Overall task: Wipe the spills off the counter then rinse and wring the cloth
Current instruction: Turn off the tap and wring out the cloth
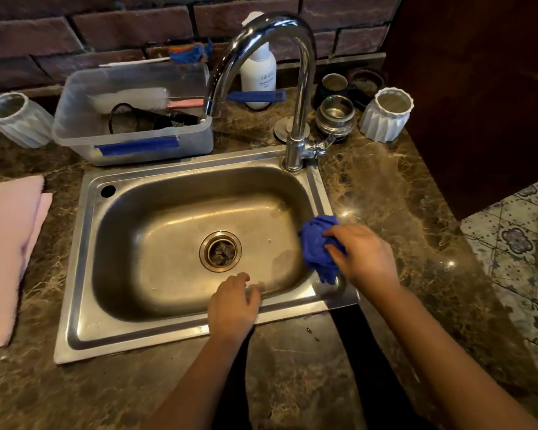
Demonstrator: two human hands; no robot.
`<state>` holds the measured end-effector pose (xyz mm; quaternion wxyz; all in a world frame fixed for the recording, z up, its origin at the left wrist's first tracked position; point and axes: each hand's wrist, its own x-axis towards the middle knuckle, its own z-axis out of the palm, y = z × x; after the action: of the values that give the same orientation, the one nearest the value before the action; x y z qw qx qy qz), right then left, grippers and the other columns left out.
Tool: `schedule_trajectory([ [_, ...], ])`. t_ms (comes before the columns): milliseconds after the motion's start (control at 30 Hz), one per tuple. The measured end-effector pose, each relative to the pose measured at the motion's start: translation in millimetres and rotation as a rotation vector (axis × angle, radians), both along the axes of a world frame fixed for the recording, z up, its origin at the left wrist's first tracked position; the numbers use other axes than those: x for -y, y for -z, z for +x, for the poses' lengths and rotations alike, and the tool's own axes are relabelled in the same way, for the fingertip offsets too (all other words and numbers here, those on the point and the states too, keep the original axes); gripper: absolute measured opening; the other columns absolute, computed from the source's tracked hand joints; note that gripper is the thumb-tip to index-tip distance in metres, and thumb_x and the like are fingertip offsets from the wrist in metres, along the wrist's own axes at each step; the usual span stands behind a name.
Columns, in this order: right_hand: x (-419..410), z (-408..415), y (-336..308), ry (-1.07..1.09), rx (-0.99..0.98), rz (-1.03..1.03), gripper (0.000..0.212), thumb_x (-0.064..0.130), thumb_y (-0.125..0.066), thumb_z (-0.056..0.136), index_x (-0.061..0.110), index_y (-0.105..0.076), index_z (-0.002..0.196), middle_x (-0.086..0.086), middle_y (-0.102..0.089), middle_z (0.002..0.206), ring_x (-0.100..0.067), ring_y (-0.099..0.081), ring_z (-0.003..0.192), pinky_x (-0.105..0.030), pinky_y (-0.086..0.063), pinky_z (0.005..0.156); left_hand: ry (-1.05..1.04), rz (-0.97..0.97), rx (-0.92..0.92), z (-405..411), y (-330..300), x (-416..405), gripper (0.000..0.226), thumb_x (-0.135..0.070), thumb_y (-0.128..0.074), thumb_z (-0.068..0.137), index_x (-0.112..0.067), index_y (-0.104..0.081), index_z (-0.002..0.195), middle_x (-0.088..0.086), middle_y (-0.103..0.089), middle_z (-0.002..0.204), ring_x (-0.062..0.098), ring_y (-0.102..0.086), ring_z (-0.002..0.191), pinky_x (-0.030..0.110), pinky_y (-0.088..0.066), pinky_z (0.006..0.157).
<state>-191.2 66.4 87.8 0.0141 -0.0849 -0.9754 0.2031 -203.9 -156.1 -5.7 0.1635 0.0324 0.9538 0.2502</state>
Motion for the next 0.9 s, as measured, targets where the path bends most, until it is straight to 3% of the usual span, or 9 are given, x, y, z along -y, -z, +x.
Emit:
schedule_trajectory([
  [267,-77.1,10.1,8.9,0.137,0.092,0.114,0.019,0.011,-0.060,0.085,0.009,-0.064,0.104,-0.013,-0.066,0.098,-0.031,-0.058,0.093,-0.040,-0.046,0.076,0.050,-0.084,-0.029,-0.5,3.2,-4.0,0.039,-0.037,-0.044,0.092,-0.019,-0.051,0.125,0.000,-0.060,0.121,0.020,-0.053,0.110,0.033,-0.043,0.087],
  [367,-91.2,11.1,34.4,0.181,0.157,0.094,0.027,0.012,-0.052,0.089,0.006,-0.060,0.113,-0.016,-0.063,0.112,-0.034,-0.056,0.107,-0.042,-0.044,0.088,0.039,-0.108,-0.030,-0.7,2.8,-4.5,0.037,-0.036,-0.044,0.092,-0.020,-0.052,0.124,-0.001,-0.061,0.119,0.019,-0.054,0.109,0.033,-0.043,0.086],
  [433,-87.3,14.2,57.0,0.132,0.239,0.093,0.042,0.018,-0.046,0.094,0.003,-0.046,0.133,-0.019,-0.046,0.140,-0.035,-0.038,0.133,-0.038,-0.027,0.111,0.031,-0.109,-0.029,-0.3,2.3,-5.2,0.037,-0.035,-0.044,0.092,-0.020,-0.053,0.124,-0.001,-0.061,0.117,0.018,-0.055,0.108,0.032,-0.044,0.085],
  [500,-79.8,18.2,74.9,0.093,0.285,0.180,0.055,0.026,-0.039,0.097,0.002,-0.024,0.144,-0.019,-0.022,0.154,-0.032,-0.016,0.144,-0.038,-0.009,0.117,0.022,-0.109,-0.028,0.4,1.6,-5.6,0.036,-0.036,-0.045,0.091,-0.020,-0.053,0.123,-0.002,-0.062,0.116,0.018,-0.055,0.108,0.032,-0.044,0.084],
  [567,-76.0,22.3,82.0,0.110,0.297,0.230,0.060,0.033,-0.033,0.097,0.006,-0.014,0.147,-0.016,-0.012,0.157,-0.029,-0.007,0.146,-0.043,-0.009,0.119,0.015,-0.110,-0.027,1.0,1.8,-5.8,0.036,-0.036,-0.045,0.091,-0.021,-0.053,0.123,-0.002,-0.062,0.116,0.018,-0.054,0.108,0.032,-0.044,0.083],
  [733,-90.9,20.1,82.6,0.096,0.284,0.250,0.071,0.049,-0.010,0.085,0.020,-0.012,0.149,-0.002,-0.006,0.159,-0.019,-0.002,0.147,-0.046,-0.006,0.116,-0.011,-0.093,-0.009,2.1,-0.6,-6.0,0.036,-0.035,-0.046,0.091,-0.020,-0.052,0.124,-0.002,-0.061,0.117,0.017,-0.053,0.109,0.031,-0.044,0.084],
  [900,-121.1,-9.5,84.4,0.093,0.290,0.239,0.069,0.049,-0.015,0.085,0.025,-0.009,0.149,0.001,-0.003,0.160,-0.015,0.002,0.146,-0.048,-0.001,0.116,-0.048,-0.092,0.010,3.7,-2.7,-6.7,0.036,-0.036,-0.046,0.092,-0.022,-0.050,0.125,-0.004,-0.060,0.117,0.014,-0.053,0.108,0.028,-0.044,0.083],
])
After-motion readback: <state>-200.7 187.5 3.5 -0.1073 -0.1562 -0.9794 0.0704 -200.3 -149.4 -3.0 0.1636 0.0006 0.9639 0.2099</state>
